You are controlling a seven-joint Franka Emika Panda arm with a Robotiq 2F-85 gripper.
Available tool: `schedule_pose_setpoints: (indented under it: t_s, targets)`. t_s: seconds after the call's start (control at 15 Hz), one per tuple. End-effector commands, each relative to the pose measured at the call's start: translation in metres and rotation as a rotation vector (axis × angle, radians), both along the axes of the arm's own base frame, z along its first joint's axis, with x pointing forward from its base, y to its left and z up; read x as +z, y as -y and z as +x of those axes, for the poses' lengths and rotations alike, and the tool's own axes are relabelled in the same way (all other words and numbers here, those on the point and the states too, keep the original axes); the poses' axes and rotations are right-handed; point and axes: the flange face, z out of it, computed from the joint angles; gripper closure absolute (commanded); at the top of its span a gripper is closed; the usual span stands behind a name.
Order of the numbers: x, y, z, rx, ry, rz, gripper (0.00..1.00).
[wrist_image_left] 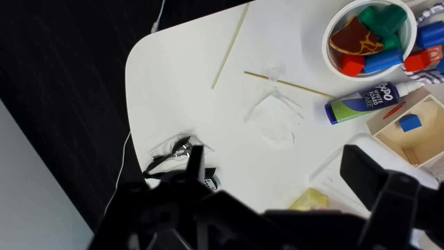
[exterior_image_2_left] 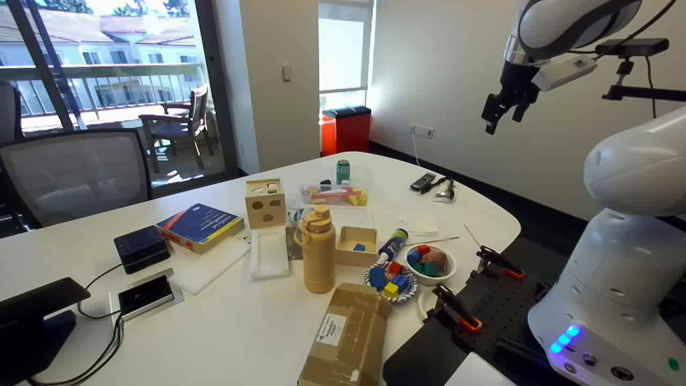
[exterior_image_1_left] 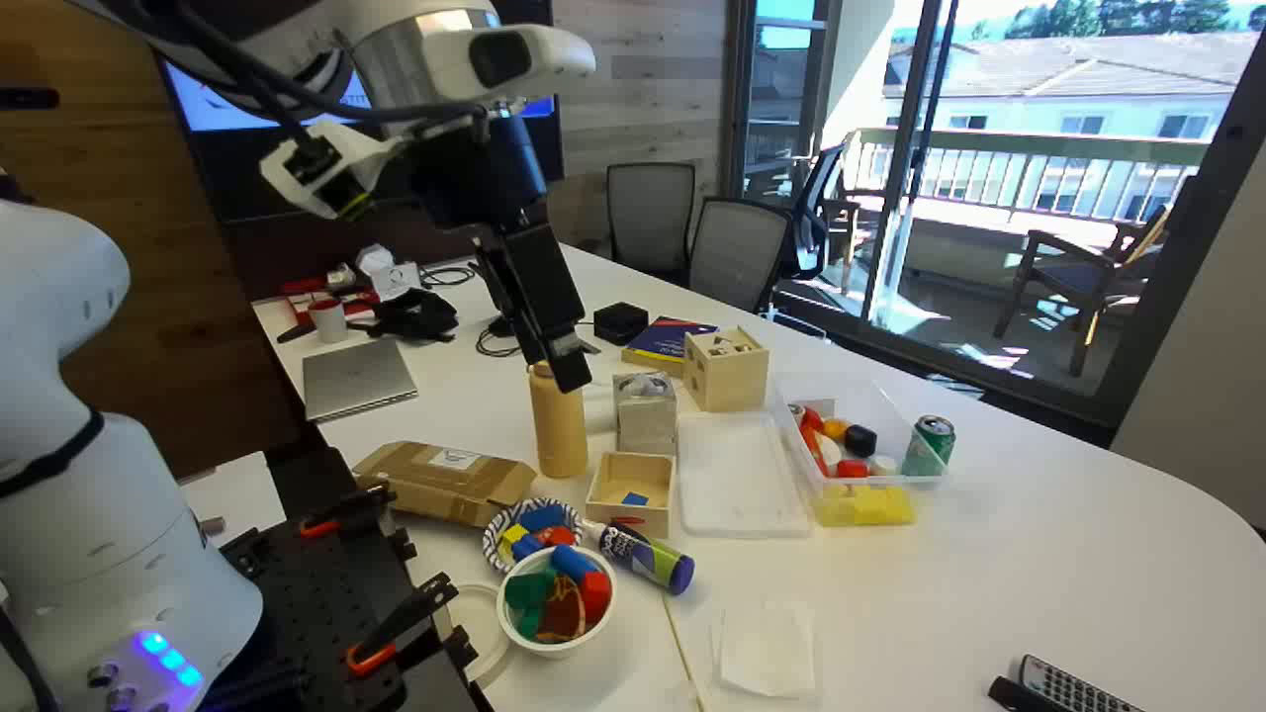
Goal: Open the brown box.
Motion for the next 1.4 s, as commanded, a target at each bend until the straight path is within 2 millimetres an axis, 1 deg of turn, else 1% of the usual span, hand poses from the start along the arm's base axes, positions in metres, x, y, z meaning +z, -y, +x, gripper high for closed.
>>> schedule_pose_setpoints:
  t_s: [0.0, 0.13, 0.27, 0.4, 0.6, 0.73, 0.8, 0.93, 1.07, 1.13, 1.33]
  targets:
    - [0.001, 0.0, 0.0, 0.0, -0.002, 0.001, 0.0]
    - [0.0, 0.0, 0.0, 0.0, -0.004, 0.002, 0.0]
    - [-0.011, -0.007, 0.015, 0.037, -0.018, 0.022, 0.0]
    - [-0.029, -0.02, 0.037, 0.094, -0.041, 0.067, 0.0]
    - [-0.074, -0.059, 0.068, 0.206, -0.105, 0.176, 0.0]
    - [-0.106, -0.084, 0.085, 0.277, -0.143, 0.249, 0.0]
    - [-0.125, -0.097, 0.091, 0.311, -0.166, 0.284, 0.0]
    - [-0.161, -0.121, 0.099, 0.382, -0.213, 0.357, 0.0]
    - [-0.193, -0.14, 0.103, 0.457, -0.261, 0.439, 0.0]
    - [-0.207, -0.148, 0.104, 0.495, -0.283, 0.478, 0.0]
    - [-0.239, -0.172, 0.112, 0.611, -0.328, 0.625, 0.0]
